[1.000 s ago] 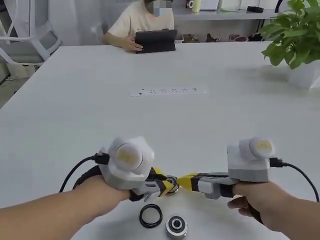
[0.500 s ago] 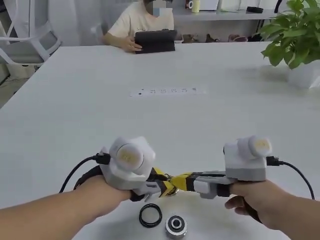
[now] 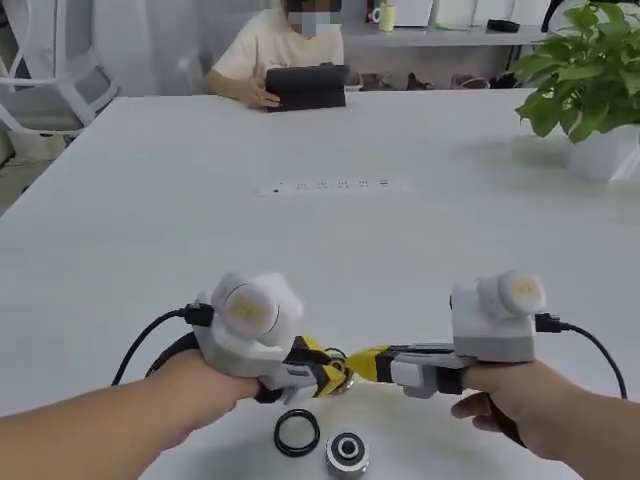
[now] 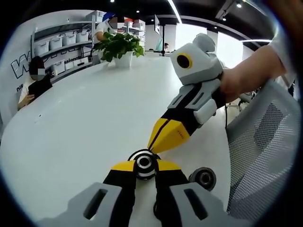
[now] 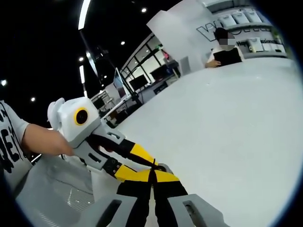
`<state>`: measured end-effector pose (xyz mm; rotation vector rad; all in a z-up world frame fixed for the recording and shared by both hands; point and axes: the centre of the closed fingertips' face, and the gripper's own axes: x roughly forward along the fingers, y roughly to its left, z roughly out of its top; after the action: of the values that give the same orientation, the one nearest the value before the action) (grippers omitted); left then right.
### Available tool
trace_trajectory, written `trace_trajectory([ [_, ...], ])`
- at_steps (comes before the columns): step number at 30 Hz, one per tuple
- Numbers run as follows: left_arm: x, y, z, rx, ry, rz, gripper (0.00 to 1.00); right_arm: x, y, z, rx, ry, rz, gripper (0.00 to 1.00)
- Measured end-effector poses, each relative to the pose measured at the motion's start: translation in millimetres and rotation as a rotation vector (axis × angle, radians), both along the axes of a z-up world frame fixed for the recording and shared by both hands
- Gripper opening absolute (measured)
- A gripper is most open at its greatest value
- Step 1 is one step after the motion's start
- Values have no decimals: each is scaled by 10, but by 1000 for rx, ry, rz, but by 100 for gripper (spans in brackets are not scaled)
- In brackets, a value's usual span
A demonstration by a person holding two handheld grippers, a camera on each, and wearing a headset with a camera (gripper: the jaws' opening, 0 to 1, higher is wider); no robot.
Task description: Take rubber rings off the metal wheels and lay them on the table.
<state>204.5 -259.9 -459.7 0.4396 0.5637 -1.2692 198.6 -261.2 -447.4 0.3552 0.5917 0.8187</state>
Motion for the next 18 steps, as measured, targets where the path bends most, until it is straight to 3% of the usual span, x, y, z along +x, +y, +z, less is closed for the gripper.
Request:
trace_trajectory([
  [7, -47, 43, 170, -50, 14, -15, 14, -4, 13, 63, 10, -7, 4, 0],
  [18, -128, 226, 421, -113, 19, -9, 30, -38, 39, 248, 57, -25, 8, 0],
])
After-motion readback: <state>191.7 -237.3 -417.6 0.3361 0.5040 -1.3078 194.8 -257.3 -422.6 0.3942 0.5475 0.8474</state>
